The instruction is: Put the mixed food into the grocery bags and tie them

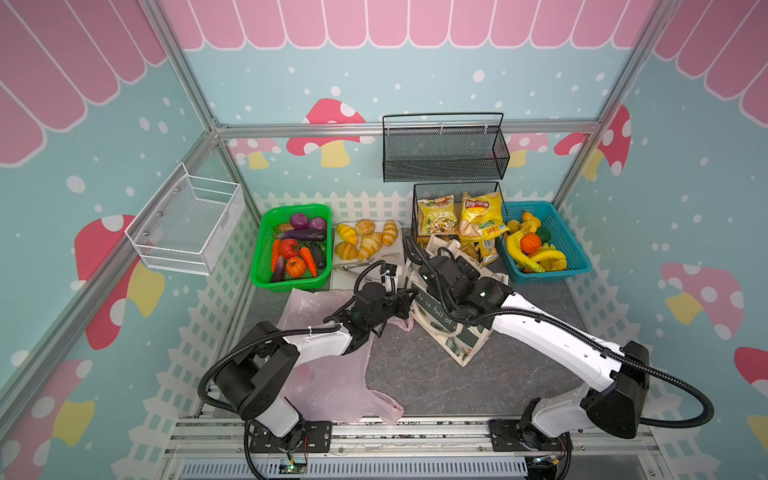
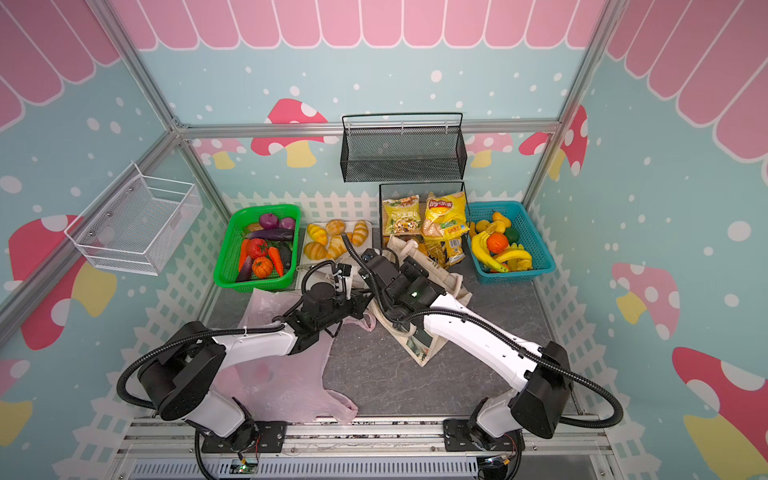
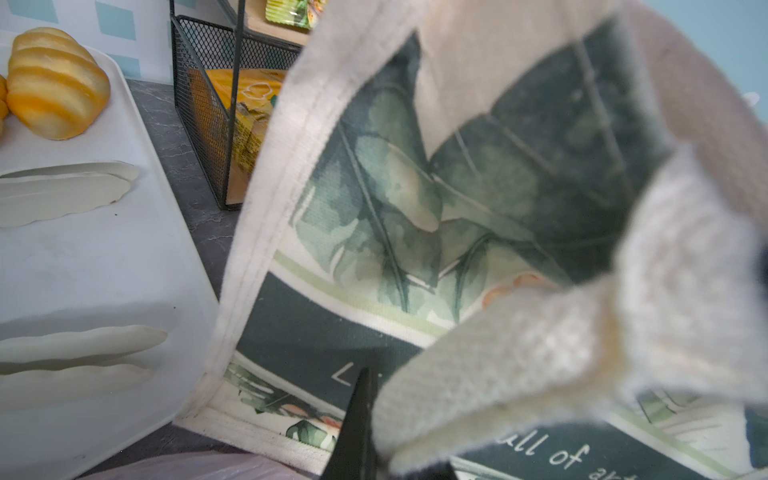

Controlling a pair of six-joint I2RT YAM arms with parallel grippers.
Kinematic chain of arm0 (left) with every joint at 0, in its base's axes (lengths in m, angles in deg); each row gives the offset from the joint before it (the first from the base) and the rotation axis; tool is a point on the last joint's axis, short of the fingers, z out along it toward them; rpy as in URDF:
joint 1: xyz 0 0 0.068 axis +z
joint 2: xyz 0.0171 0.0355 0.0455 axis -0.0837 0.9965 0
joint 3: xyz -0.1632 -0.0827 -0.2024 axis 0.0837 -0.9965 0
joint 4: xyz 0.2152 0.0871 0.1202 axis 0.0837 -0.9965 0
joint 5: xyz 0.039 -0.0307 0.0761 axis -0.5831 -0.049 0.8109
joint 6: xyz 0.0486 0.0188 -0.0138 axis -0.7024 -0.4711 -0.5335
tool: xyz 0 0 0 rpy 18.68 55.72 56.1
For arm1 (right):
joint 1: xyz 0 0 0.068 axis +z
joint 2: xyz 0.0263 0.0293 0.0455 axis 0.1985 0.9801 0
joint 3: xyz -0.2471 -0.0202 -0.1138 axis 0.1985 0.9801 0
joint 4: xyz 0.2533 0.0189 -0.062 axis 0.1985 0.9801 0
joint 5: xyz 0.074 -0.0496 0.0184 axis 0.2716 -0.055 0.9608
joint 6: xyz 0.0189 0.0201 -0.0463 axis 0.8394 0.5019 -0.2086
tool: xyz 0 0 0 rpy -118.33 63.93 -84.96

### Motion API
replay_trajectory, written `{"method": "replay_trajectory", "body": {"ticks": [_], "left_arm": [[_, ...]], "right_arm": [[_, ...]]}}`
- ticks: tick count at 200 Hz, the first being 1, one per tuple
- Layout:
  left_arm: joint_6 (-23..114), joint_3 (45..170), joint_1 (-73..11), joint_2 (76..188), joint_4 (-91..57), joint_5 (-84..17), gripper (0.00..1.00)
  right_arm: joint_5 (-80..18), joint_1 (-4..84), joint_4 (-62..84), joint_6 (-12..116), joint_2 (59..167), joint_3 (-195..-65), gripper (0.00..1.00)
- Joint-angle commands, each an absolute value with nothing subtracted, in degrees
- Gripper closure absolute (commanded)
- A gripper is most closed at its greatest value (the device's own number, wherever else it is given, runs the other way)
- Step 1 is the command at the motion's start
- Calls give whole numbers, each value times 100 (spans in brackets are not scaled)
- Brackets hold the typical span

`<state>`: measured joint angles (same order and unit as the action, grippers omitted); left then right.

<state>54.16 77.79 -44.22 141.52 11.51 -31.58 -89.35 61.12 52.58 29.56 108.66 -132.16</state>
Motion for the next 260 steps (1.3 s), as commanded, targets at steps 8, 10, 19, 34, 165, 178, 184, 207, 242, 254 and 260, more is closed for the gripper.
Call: {"method": "replay_trajectory", "body": {"ticks": [8, 10, 19, 34, 165, 178, 184, 207, 242, 254, 260], "left_arm": [[5534, 7752, -4348, 14070, 1108, -3123, 100], [5536, 7752, -4350, 14067, 1106, -3127, 100], [5544, 7744, -4340, 14066, 1110, -3127, 100], [5554, 7734, -4338, 14066, 1118, -3145, 100], [5597, 7627, -4308, 13987, 1194, -3145, 100], [5598, 7624, -4296, 13987, 1194, -3154, 100], [5598, 7619, -4299, 13987, 1194, -3154, 100], [5613, 7603, -4290, 13995, 1229, -3154, 100], [5667, 7590, -4280, 14037, 1288, -3224, 100], [5677, 7598, -4280, 14048, 1298, -3233, 100], [5677, 7599, -4282, 14055, 1308, -3242, 100]], "right_arm": [[-9992, 6107, 5501, 2774, 10793, -13335, 28], [-10019, 6099, 5501, 2762, 10796, -13345, 28], [-10109, 6046, 5495, 2695, 10759, -13374, 30], [-10158, 5934, 5495, 2620, 10688, -13415, 32], [-9516, 4353, 4431, 1438, 10151, -13609, 35], [-9468, 4213, 4309, 1309, 10158, -13662, 34], [-9447, 4149, 4267, 1252, 10156, -13686, 33], [-9259, 3803, 4083, 1104, 10212, -13693, 31], [-8369, 2903, 3780, 1103, 10417, -13594, 24], [-7798, 2605, 3679, 1199, 10552, -13617, 21], [-7458, 2466, 3680, 1296, 10645, -13651, 19]]}}
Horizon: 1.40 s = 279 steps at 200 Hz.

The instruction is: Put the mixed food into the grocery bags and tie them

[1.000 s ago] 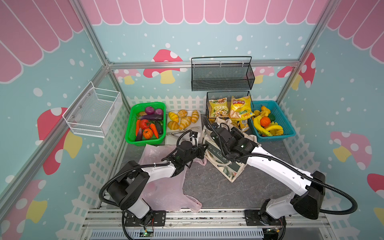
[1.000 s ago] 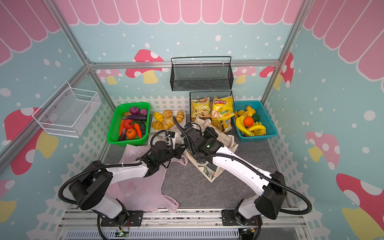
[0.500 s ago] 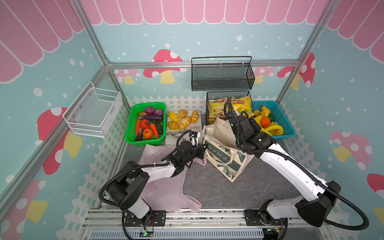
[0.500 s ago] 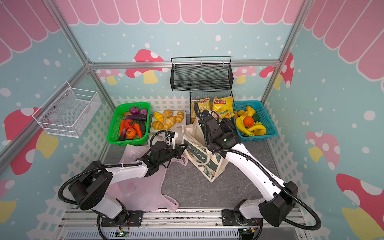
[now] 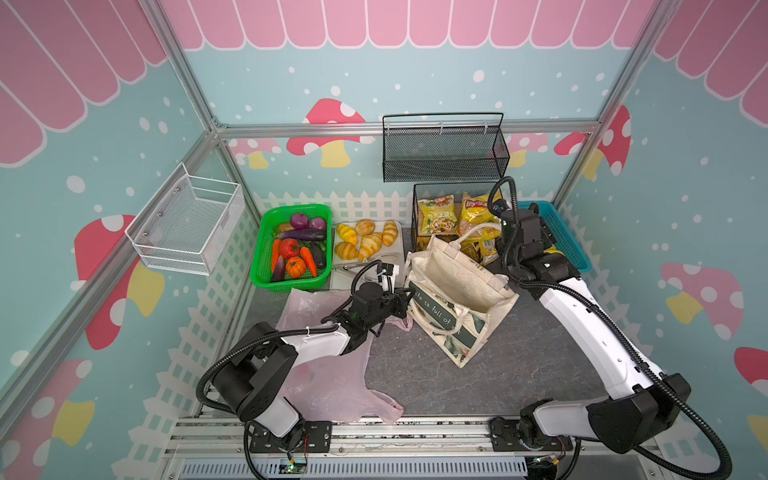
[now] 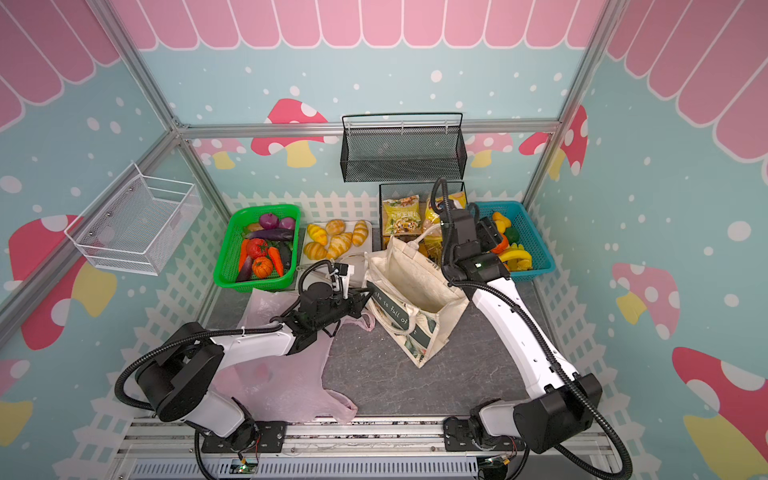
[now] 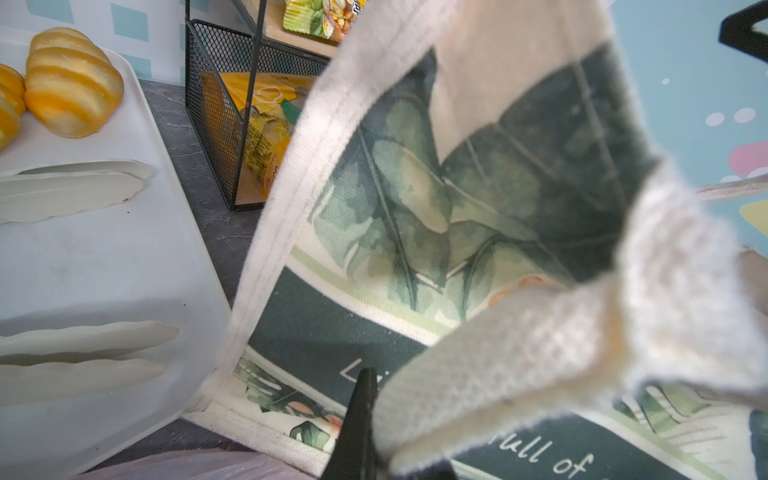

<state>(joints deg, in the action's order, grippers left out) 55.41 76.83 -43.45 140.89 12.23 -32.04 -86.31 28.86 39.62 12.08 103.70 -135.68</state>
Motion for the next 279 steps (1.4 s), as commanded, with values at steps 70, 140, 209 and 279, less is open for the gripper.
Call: {"method": "replay_trajectory", "body": {"ticks": [70, 140, 209, 279], "left_arm": [[5659, 7612, -4240, 14061, 1265, -3286, 100], [5782, 7671, -4228, 14216, 1338, -3434, 100], [5990, 8036, -4227, 13610, 118, -3412, 70], [6998, 8448, -4809, 11578, -2783, -2984, 21]], "right_arm": [[-4157, 1899, 3938, 3011, 10262, -13258, 2], [-1772, 2104, 3448, 3123, 10367, -12254, 16], [-938, 2141, 2361, 4316, 9256, -10555, 77], [-1309, 2388, 1200, 5729, 8220, -9628, 96]]}}
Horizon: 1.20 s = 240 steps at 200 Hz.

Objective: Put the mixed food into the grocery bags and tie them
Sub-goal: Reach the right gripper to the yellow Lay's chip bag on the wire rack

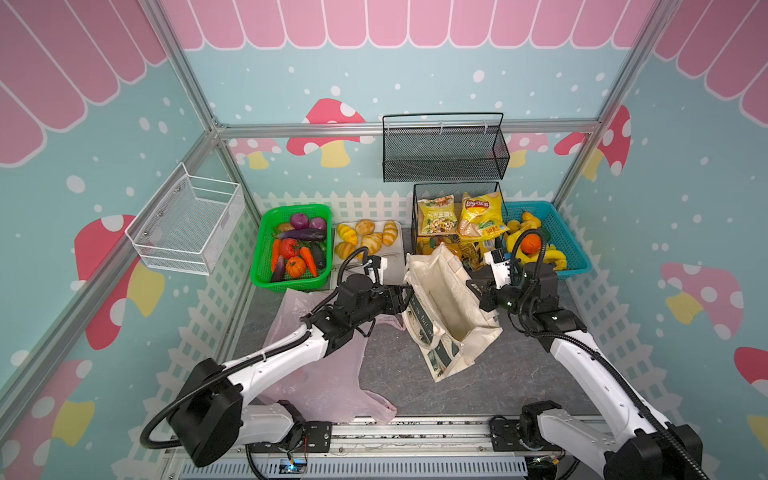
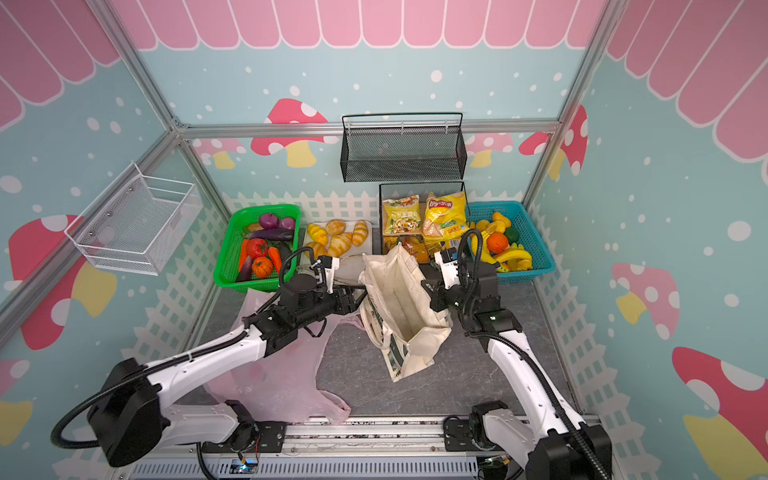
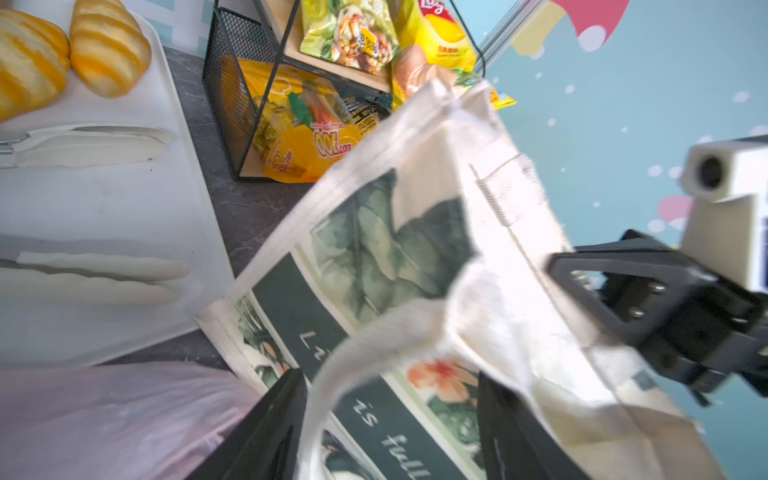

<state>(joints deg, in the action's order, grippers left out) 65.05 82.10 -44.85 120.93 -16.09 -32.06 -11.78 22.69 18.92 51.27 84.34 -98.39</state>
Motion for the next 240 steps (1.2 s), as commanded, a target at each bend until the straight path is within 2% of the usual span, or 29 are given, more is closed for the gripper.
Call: {"method": "replay_trajectory", "body": {"ticks": [1, 14, 51, 71, 86, 102, 117, 141, 176, 240], "left_arm": [[7010, 8461, -4824, 11565, -2807, -2981, 20], [7200, 8671, -4970, 11497, -3094, -2972, 16], [7478, 9114, -5103, 12127, -3412, -2961, 15], [7426, 9394, -5115, 12560, -3342, -3016, 22], [7402, 9579, -5111, 12851, -3074, -3149, 36], [7310, 9736, -5095, 13025, -2982, -3131, 56], [7216, 9671, -5061, 12990, -2901, -3051, 75], [7347, 9319, -4909, 12814, -2588, -3045, 100], [7454, 8939, -4745, 12677, -2277, -3179, 100], [7329, 8797, -4589, 12589, -2072, -3319, 100]], "right_arm": [[-1312, 2395, 1178, 5745, 8212, -9613, 96], [-1368, 2459, 985, 5892, 8147, -9481, 98], [-1603, 2707, 590, 6145, 7963, -9203, 98], [-1659, 2794, 442, 6215, 7919, -9105, 97], [-1617, 2848, 324, 6208, 7882, -9068, 90], [-1808, 2842, 549, 5827, 7799, -9248, 68], [-2470, 2694, 887, 5351, 7697, -9603, 47], [-2488, 1904, 692, 5365, 7889, -10085, 30], [-2317, 1028, 585, 5958, 9201, -11043, 18], [-2896, 943, 402, 6323, 10542, -11611, 19]]}}
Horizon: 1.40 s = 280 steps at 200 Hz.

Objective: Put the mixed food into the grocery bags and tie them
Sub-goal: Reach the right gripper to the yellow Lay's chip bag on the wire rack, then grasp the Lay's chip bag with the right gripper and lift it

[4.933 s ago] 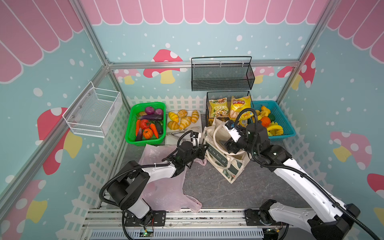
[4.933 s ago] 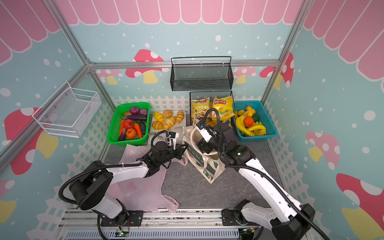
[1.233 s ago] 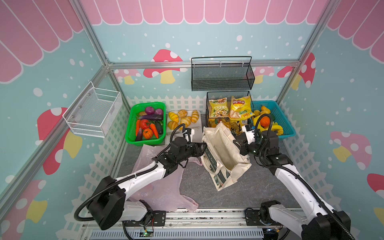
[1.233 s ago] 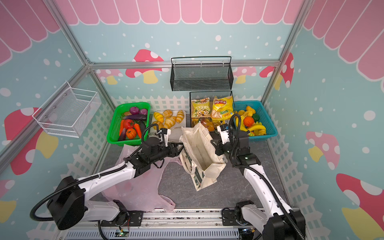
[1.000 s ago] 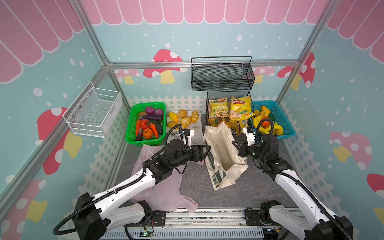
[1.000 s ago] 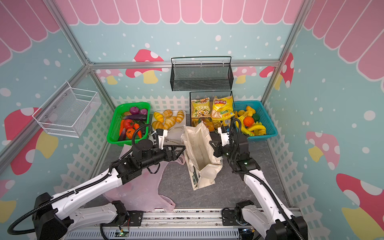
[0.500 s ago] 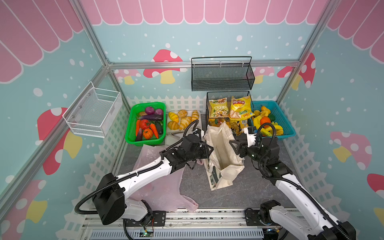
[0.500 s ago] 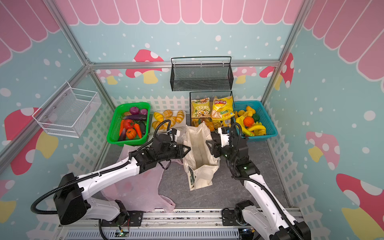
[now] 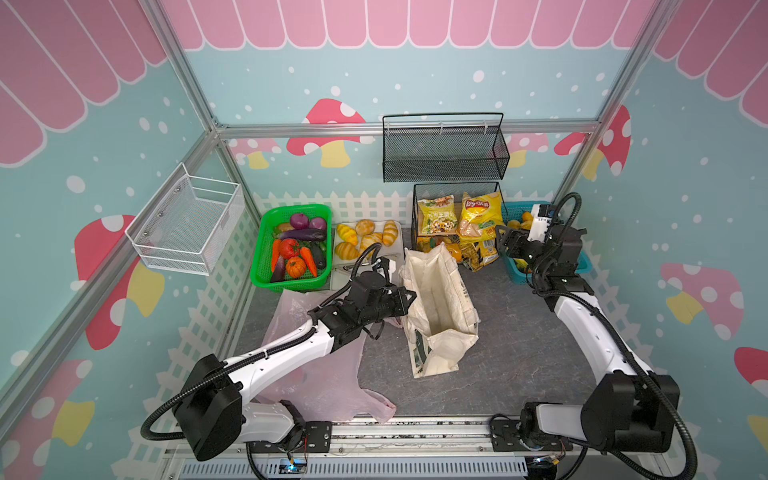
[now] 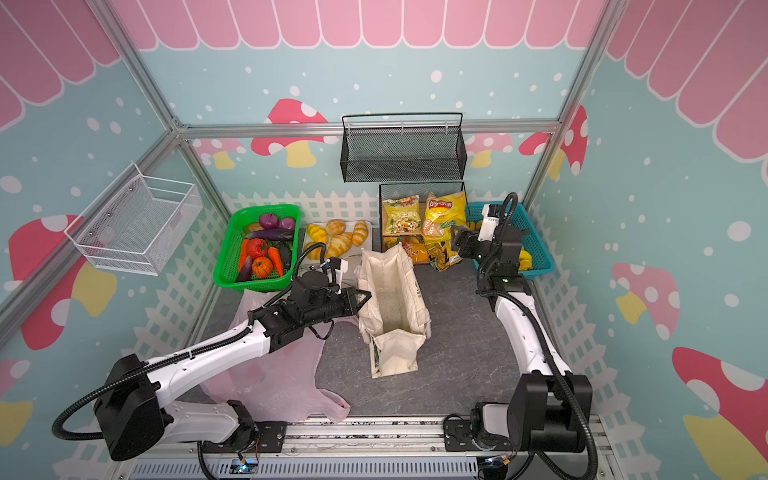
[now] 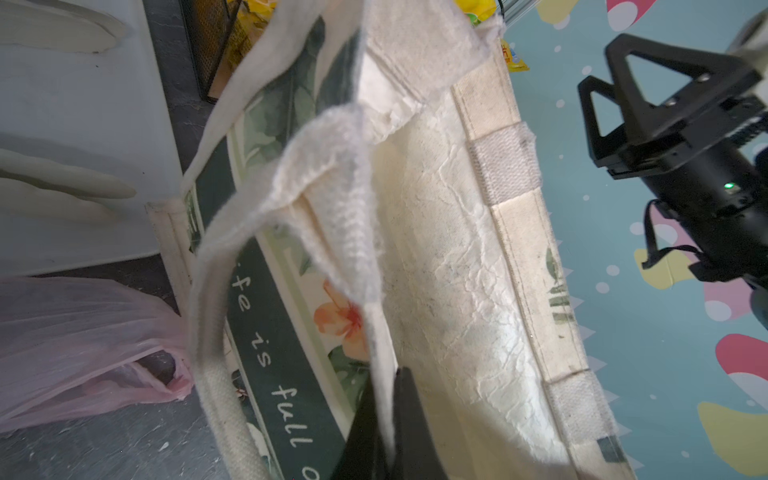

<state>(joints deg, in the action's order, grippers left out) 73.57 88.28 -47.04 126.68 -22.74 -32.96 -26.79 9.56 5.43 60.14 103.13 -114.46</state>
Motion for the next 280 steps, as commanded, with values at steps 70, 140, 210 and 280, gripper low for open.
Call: {"method": "replay_trajectory", "body": {"ticks": [70, 140, 210, 280], "left_arm": [[7298, 8846, -4551, 12697, -1961, -3459, 100], [7296, 8780, -4538, 12689, -1831, -3505, 100], [7250, 8806, -4505, 12708, -1776, -3550, 100], [7228, 8809, -4498, 12833, -1660, -3659, 100]], "right_arm": [[-2654, 945, -94, 6987, 11674, -12003, 28], [-2328, 925, -723, 7026, 11819, -12021, 79], [-2177, 907, -36, 6318, 9596, -11129, 100], [-82, 1034, 2431, 5294, 7880, -12077, 100]]}}
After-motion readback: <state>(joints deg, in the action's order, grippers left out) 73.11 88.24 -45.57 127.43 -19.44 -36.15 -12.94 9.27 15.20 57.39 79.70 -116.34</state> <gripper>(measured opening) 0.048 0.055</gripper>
